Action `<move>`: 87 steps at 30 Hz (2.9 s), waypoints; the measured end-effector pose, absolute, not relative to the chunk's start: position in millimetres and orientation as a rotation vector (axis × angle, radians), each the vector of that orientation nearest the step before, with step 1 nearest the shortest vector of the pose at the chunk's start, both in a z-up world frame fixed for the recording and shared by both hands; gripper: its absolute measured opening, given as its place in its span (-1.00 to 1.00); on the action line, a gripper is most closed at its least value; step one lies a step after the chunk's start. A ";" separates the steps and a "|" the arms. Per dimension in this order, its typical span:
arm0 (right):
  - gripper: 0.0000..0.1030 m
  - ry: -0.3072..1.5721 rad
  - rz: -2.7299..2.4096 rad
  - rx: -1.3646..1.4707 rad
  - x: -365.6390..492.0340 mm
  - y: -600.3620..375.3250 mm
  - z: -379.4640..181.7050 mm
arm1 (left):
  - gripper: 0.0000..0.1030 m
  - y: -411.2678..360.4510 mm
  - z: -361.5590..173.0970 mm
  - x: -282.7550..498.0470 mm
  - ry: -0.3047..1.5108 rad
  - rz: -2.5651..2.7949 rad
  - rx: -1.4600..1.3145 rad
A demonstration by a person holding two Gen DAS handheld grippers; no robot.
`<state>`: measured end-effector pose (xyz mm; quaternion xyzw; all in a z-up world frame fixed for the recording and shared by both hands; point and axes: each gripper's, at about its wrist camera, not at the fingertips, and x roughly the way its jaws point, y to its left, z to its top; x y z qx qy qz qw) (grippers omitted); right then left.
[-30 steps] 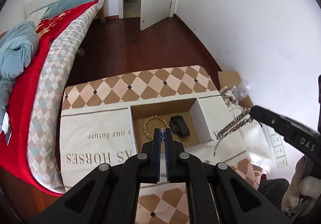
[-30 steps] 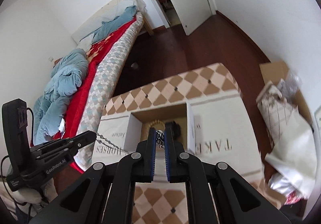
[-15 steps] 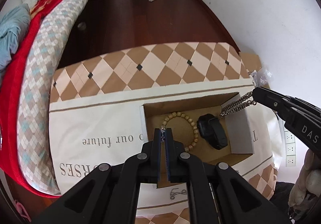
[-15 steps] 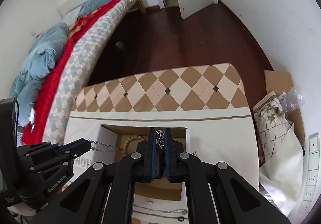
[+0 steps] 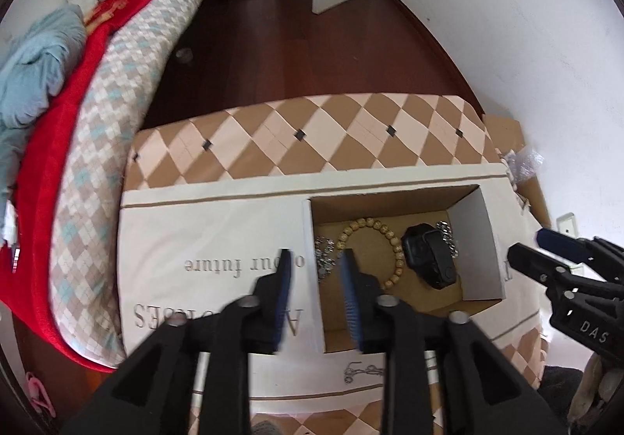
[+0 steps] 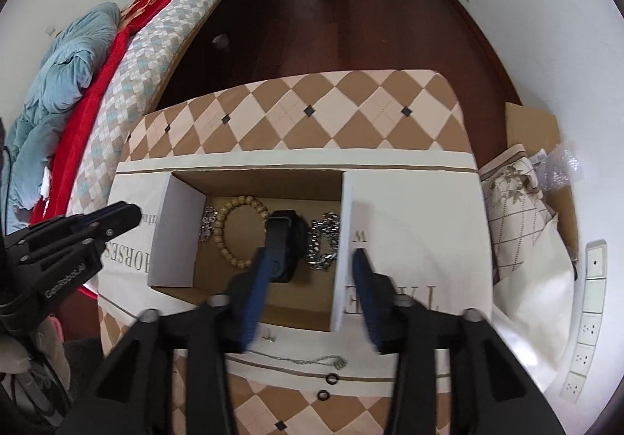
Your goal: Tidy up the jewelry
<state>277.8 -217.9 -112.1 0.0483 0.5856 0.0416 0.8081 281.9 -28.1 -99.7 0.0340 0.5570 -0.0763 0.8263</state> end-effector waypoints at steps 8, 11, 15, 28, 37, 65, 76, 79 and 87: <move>1.00 1.213 -0.032 -0.020 261.9 -212.3 -116.5 | 1.00 -15.5 -104.4 260.8 1.125 -0.044 0.111; 1.00 1.210 -0.052 -0.016 257.1 -210.9 -120.9 | 1.00 -8.4 -113.9 251.9 1.131 -0.008 0.098; 1.00 1.191 -0.078 -0.040 248.4 -208.5 -122.7 | 1.00 -0.9 -120.9 243.0 1.130 0.025 0.091; 1.00 1.100 -0.097 -0.008 219.3 -200.3 -92.8 | 1.00 -3.6 -85.2 212.7 1.026 0.043 0.114; 1.00 1.018 -0.101 -0.017 179.4 -195.5 -56.8 | 1.00 -6.3 -42.8 172.5 0.932 0.018 0.124; 0.69 0.954 -0.056 0.092 100.3 -213.5 -20.5 | 1.00 8.6 -4.9 106.3 0.830 0.067 0.114; 0.15 1.161 -0.023 0.175 109.0 -225.2 -173.5 | 1.00 14.8 -105.8 127.4 0.970 0.225 0.231; 0.09 1.153 -0.023 0.141 116.0 -217.8 -195.3 | 1.00 14.4 -127.0 134.6 1.012 0.237 0.258; -0.73 1.136 -0.040 -0.009 116.5 -197.4 -221.2 | 1.00 6.2 -147.6 146.4 1.065 0.205 0.270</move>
